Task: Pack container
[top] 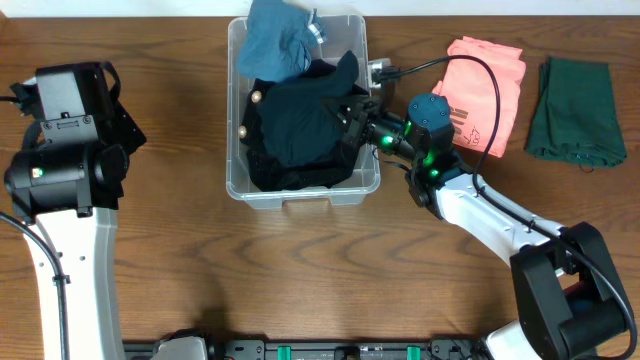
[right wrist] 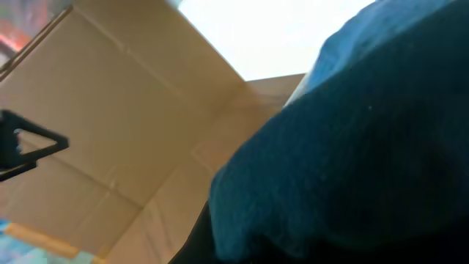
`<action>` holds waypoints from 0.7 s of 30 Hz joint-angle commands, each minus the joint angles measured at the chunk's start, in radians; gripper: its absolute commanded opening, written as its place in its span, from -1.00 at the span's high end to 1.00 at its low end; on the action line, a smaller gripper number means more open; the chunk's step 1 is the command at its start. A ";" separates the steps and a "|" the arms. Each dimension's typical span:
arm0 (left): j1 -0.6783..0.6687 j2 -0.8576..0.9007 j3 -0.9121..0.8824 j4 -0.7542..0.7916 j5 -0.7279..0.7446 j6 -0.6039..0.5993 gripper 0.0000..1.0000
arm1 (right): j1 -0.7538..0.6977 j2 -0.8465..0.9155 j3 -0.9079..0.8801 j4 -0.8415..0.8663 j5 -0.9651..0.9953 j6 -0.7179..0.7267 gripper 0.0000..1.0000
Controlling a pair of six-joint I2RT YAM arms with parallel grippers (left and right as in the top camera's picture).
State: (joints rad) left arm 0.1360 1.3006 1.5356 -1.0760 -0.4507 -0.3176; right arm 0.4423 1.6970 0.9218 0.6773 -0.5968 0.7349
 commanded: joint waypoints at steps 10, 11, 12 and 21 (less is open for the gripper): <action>0.005 0.001 0.006 -0.004 -0.005 -0.006 -0.96 | 0.036 -0.005 0.008 -0.284 -0.089 -0.056 0.91; 0.005 0.001 0.006 -0.004 -0.005 -0.006 -0.96 | 0.037 -0.005 0.008 -0.256 -0.093 -0.055 0.85; 0.005 0.001 0.006 -0.004 -0.005 -0.006 -0.96 | 0.037 -0.005 0.008 -0.232 -0.100 -0.054 0.74; 0.005 0.001 0.006 -0.004 -0.005 -0.006 -0.96 | 0.036 -0.107 0.008 -0.067 -0.192 0.032 -0.47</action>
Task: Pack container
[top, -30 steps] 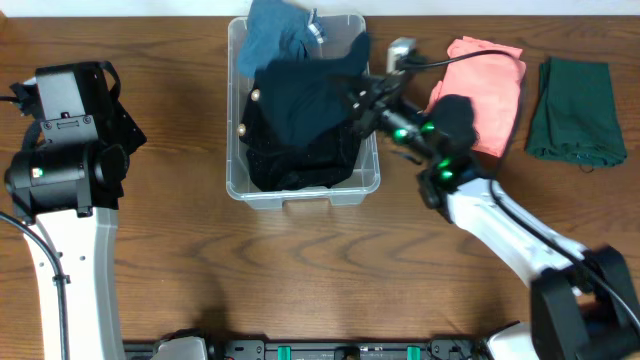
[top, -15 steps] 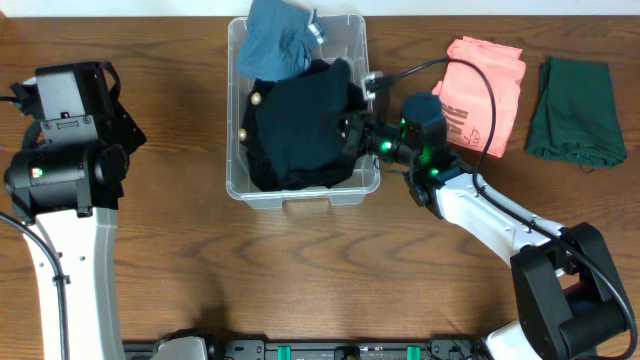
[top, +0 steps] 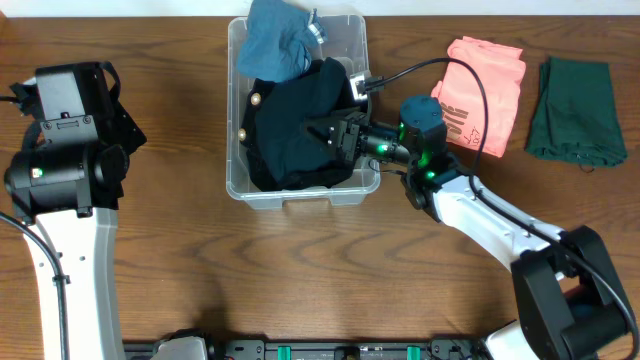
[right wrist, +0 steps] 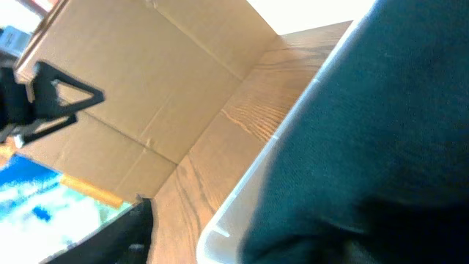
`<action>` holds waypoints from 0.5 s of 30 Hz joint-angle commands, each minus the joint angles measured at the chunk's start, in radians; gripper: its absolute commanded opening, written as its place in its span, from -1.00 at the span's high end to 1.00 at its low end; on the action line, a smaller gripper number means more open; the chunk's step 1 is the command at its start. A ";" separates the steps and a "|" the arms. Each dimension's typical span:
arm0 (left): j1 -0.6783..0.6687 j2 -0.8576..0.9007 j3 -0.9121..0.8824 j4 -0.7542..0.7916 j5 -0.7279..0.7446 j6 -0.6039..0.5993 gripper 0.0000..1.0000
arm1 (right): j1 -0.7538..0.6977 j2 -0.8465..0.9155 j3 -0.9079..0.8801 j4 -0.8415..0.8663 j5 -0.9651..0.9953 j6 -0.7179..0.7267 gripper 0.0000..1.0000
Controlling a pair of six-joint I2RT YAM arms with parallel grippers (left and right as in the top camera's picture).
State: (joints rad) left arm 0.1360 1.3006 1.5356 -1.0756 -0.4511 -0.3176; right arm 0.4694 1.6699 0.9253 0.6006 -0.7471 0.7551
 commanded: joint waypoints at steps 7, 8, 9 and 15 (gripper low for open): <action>0.005 0.001 0.006 -0.005 -0.005 -0.006 -0.96 | 0.007 -0.280 0.005 -0.187 0.182 -0.151 -0.88; 0.005 0.001 0.006 -0.005 -0.005 -0.006 -0.96 | 0.007 -0.301 0.005 -0.248 0.246 -0.180 -0.88; 0.005 0.001 0.006 -0.005 -0.005 -0.006 -0.96 | 0.007 -0.313 0.005 -0.288 0.288 -0.197 -0.85; 0.005 0.001 0.006 -0.005 -0.005 -0.006 -0.96 | 0.007 -0.307 0.005 -0.385 0.382 -0.259 -0.77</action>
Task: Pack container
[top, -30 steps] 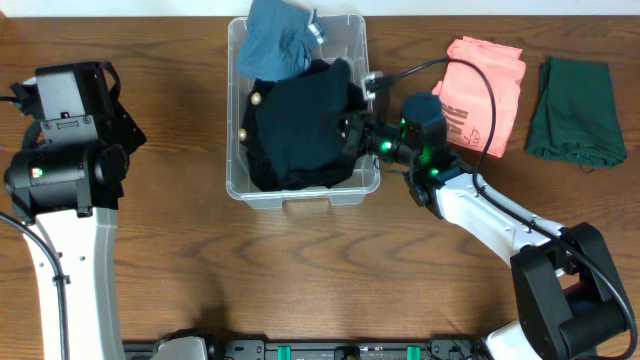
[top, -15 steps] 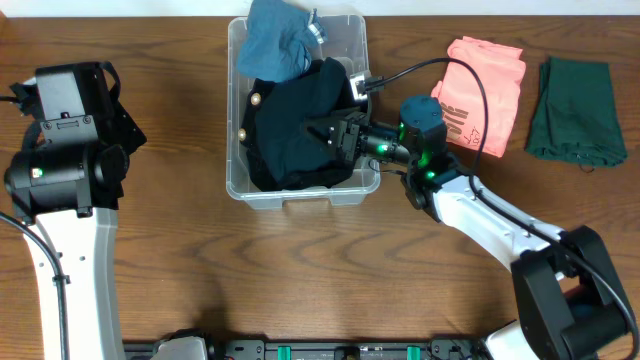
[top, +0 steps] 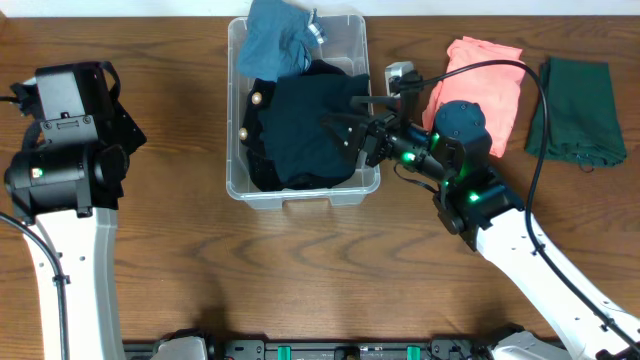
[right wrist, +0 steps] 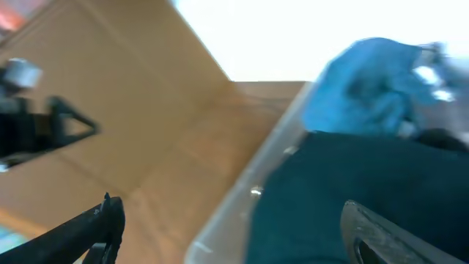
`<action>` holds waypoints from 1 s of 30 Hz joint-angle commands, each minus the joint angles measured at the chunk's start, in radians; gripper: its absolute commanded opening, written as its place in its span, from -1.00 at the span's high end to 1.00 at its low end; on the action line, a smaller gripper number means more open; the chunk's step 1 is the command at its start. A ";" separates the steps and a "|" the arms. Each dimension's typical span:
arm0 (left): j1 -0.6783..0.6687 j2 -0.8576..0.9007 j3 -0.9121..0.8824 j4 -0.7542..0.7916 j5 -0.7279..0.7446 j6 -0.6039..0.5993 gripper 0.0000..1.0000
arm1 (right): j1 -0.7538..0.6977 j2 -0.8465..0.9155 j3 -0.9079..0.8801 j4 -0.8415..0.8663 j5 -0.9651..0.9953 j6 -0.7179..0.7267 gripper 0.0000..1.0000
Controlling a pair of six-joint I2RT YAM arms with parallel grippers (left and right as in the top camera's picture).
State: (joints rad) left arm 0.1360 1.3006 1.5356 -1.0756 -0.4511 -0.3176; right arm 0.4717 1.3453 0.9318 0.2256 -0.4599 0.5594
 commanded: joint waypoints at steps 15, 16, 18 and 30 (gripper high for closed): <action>0.005 0.001 0.006 -0.005 -0.005 -0.006 -0.96 | 0.011 0.353 -0.002 0.357 0.208 -0.041 0.52; 0.005 0.001 0.006 -0.005 -0.005 -0.006 -0.96 | 0.011 0.386 -0.002 0.370 0.212 -0.031 0.53; 0.005 0.001 0.006 -0.005 -0.005 -0.006 -0.96 | 0.012 0.447 -0.001 0.375 0.225 -0.009 0.56; 0.005 0.001 0.006 -0.005 -0.005 -0.006 -0.96 | 0.013 0.424 0.039 0.415 0.127 0.012 0.64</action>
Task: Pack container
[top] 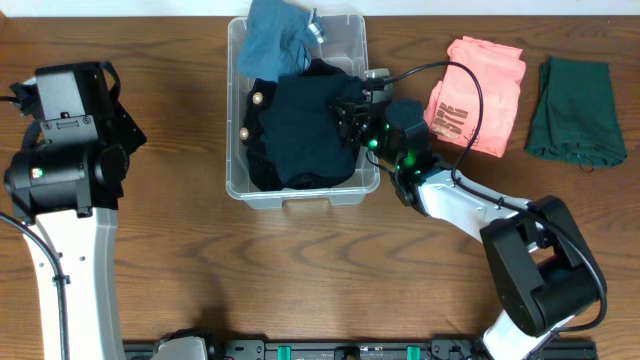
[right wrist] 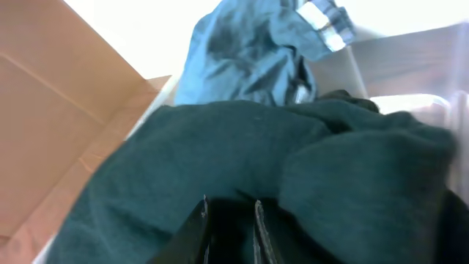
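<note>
A clear plastic container (top: 302, 192) holds a dark teal garment (top: 300, 135) on black clothing, with a blue garment (top: 275, 40) bunched at its far end. My right gripper (top: 348, 112) reaches over the right rim. In the right wrist view the right gripper (right wrist: 229, 220) is shut, its tips against the dark teal garment (right wrist: 220, 139), the blue garment (right wrist: 249, 51) beyond. A folded pink garment (top: 478, 80) and a folded dark green garment (top: 575, 105) lie on the table to the right. The left arm (top: 60, 150) stands far left, its gripper unseen.
A black cable (top: 440, 68) runs from the right wrist across the pink garment. The container's clear wall (right wrist: 399, 66) rises at the right of the wrist view. Brown cardboard (right wrist: 51, 110) stands behind the table at the left.
The right gripper was open and held back over the container's right rim. Now it is shut, lower, with its tips on the dark teal garment inside the right side of the container.
The right gripper first sat on the dark garment at the container's right side. Then it reached further left over the middle of the garment. Then it was drawn back to the rim and open. Now it is shut against the garment again.
</note>
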`<action>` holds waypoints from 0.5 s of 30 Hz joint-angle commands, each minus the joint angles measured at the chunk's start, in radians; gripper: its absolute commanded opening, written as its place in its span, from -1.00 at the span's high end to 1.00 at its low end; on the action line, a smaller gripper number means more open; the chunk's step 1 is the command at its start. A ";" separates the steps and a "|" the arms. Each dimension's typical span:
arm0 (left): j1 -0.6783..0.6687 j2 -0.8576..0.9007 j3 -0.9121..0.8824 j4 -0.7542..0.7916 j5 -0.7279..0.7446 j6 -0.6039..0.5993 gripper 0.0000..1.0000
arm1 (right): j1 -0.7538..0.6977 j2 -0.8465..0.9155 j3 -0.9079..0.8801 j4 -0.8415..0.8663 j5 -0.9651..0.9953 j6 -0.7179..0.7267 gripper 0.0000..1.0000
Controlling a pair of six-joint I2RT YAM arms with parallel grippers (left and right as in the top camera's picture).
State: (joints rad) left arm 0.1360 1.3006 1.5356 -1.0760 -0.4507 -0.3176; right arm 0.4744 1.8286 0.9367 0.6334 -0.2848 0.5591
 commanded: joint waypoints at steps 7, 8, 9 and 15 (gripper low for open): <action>0.005 0.001 0.006 -0.004 -0.005 -0.006 -0.96 | -0.051 -0.289 0.039 -0.096 -0.027 -0.042 0.56; 0.005 0.001 0.006 -0.004 -0.005 -0.006 -0.96 | -0.073 -0.322 0.039 -0.137 -0.016 -0.045 0.55; 0.005 0.001 0.006 -0.005 -0.005 -0.006 -0.96 | -0.107 -0.356 0.039 -0.192 -0.002 -0.045 0.54; 0.005 0.001 0.006 -0.004 -0.005 -0.006 -0.96 | -0.379 -0.442 0.039 -0.473 0.004 -0.045 0.51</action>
State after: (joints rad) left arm 0.1360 1.3006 1.5356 -1.0760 -0.4507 -0.3176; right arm 0.2024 1.3884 0.9760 0.2256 -0.3046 0.5308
